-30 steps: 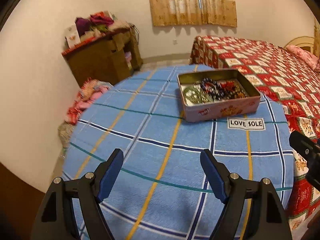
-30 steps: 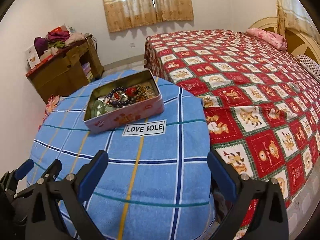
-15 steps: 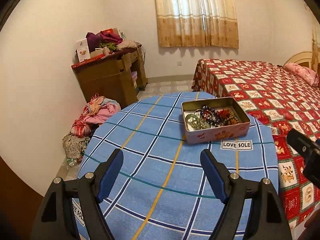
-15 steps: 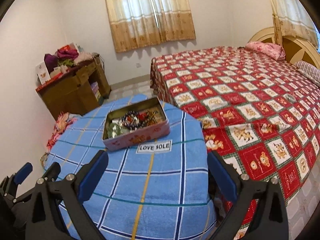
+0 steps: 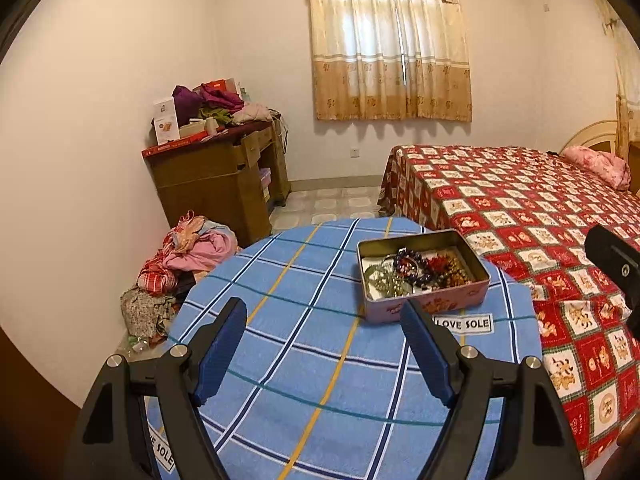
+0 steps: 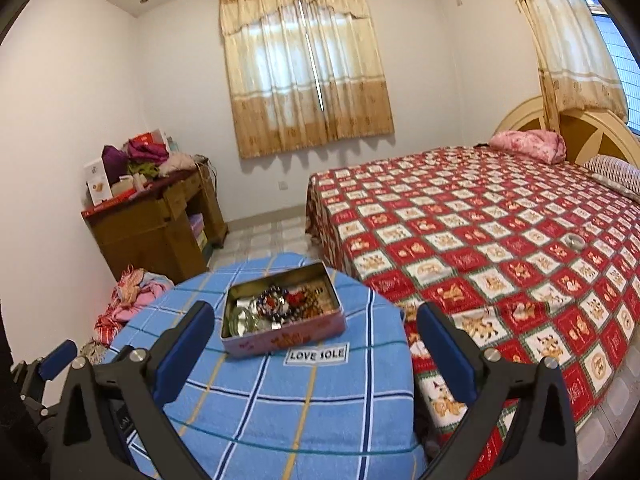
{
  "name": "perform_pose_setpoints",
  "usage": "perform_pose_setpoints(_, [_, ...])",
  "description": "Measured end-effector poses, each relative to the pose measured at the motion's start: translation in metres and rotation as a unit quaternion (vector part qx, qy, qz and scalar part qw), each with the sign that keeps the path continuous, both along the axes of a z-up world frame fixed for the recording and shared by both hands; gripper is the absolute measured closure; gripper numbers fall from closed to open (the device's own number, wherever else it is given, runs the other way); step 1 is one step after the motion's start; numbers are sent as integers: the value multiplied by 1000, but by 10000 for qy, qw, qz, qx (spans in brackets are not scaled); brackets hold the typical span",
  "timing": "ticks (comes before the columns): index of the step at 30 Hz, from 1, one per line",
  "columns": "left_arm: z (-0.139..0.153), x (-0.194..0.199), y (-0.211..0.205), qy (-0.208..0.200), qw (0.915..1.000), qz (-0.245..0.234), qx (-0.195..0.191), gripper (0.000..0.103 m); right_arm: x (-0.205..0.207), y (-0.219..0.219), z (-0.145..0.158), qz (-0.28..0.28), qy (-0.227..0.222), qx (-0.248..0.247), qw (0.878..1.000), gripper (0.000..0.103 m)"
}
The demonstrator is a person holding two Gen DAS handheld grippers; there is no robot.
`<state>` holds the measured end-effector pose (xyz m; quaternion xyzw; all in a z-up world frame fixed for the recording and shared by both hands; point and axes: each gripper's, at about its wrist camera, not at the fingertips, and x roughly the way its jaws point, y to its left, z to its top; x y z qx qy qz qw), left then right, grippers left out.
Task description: Organize jewelry
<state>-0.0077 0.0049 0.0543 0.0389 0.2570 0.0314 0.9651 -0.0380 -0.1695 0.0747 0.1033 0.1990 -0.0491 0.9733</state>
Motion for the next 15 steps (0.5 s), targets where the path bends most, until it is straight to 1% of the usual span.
perform_pose_setpoints(2, [3,2,-1,-37,10000,17,6,24,2,0,4,-5,-72,13,10000,0])
perform_pose_setpoints(7, [6,7,3,-111,9998,23,-149,24,5,-2,6,-32,-183,96,9998,0])
perform_pose_setpoints(15, [0,14,4,23,9999,36,-136,24,9,0,0,7,-43,104,9999,0])
